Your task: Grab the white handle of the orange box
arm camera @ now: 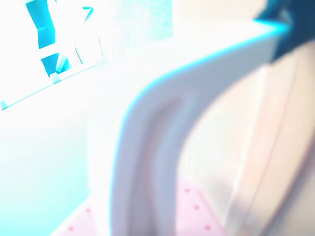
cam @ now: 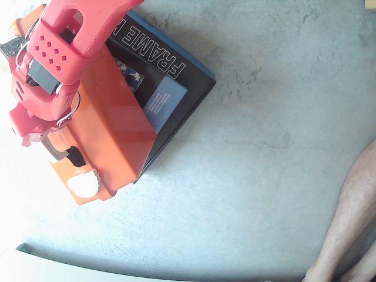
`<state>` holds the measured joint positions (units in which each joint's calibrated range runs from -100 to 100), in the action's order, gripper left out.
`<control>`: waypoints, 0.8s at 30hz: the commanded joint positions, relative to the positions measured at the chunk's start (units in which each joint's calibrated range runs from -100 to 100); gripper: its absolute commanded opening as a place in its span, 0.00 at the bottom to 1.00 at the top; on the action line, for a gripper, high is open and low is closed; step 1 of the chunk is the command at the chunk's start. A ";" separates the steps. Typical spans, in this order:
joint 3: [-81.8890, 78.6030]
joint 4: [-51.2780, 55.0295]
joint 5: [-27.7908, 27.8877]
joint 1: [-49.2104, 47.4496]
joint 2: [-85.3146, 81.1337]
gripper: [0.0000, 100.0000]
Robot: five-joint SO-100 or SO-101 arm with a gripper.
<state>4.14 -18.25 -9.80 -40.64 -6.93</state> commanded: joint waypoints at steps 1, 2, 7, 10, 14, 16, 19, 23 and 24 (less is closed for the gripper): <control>-7.02 -2.31 0.06 0.16 0.56 0.01; -8.08 -2.90 0.16 0.54 0.14 0.01; -27.05 -3.58 0.16 2.71 -6.36 0.01; -39.90 -3.66 0.53 4.19 -14.88 0.01; -54.69 -2.90 0.63 6.51 -29.22 0.01; -61.16 -2.90 0.63 7.59 -35.63 0.01; -69.67 -2.90 0.63 8.06 -43.81 0.01; -80.39 -1.29 -0.05 8.45 -52.58 0.01; -82.70 1.08 -1.04 8.45 -54.52 0.01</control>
<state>-56.98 -22.67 -9.64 -32.29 -59.33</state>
